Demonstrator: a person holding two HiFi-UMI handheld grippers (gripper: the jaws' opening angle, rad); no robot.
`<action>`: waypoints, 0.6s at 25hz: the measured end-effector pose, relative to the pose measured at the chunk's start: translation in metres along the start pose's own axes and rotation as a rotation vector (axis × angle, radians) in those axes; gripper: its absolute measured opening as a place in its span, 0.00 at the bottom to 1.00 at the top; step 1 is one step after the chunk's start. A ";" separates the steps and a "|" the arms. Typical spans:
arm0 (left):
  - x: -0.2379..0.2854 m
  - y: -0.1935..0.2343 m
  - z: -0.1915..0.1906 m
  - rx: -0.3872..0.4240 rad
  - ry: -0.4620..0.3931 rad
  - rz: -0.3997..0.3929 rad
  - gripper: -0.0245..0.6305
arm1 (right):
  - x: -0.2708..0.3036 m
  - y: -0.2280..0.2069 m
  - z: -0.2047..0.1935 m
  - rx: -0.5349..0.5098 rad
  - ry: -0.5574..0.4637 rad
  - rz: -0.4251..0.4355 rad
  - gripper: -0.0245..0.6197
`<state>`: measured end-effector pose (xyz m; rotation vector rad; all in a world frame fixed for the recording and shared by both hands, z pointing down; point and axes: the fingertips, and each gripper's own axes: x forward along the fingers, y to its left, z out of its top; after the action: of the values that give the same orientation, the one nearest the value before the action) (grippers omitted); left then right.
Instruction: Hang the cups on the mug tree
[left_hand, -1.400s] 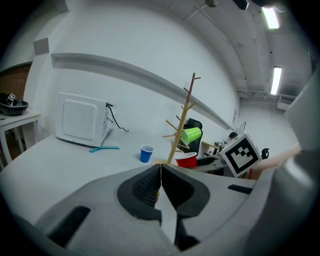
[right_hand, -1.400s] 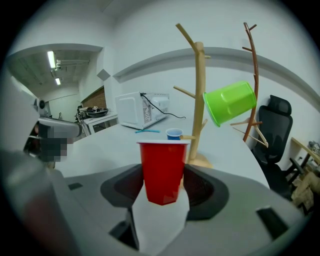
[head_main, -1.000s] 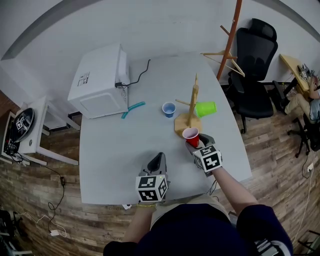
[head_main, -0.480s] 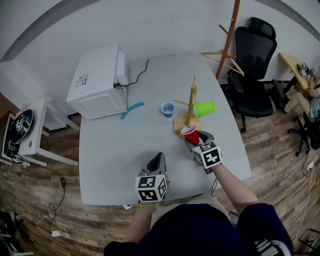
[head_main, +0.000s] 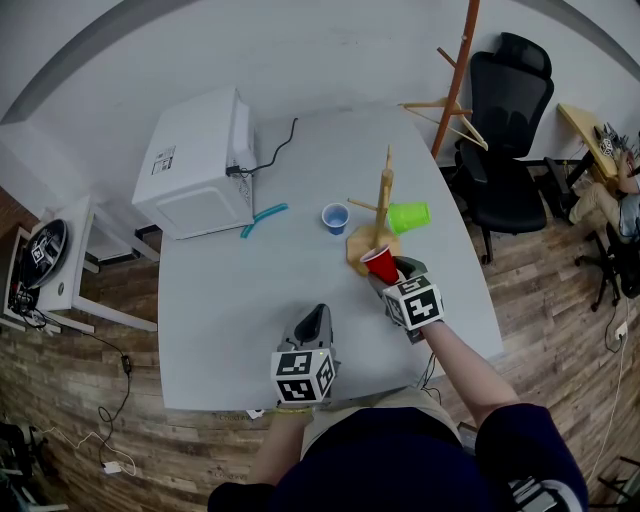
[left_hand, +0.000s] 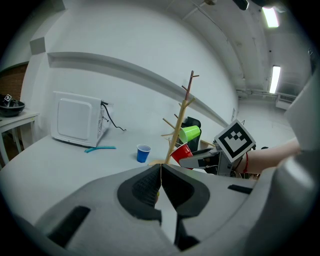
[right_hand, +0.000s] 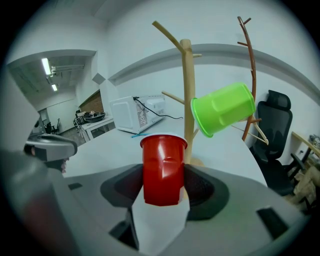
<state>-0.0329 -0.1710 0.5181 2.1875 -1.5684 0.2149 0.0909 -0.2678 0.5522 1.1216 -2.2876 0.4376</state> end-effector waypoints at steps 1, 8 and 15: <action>0.000 0.000 0.000 0.000 0.000 0.000 0.07 | 0.000 -0.001 0.000 0.000 0.002 -0.001 0.44; 0.000 0.001 0.001 0.002 -0.003 0.001 0.07 | 0.005 -0.003 0.010 -0.021 0.011 -0.019 0.44; 0.001 0.002 0.003 -0.001 -0.003 0.004 0.07 | 0.011 -0.001 0.028 -0.054 0.003 -0.037 0.44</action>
<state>-0.0351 -0.1734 0.5162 2.1854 -1.5744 0.2124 0.0773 -0.2895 0.5371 1.1341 -2.2585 0.3607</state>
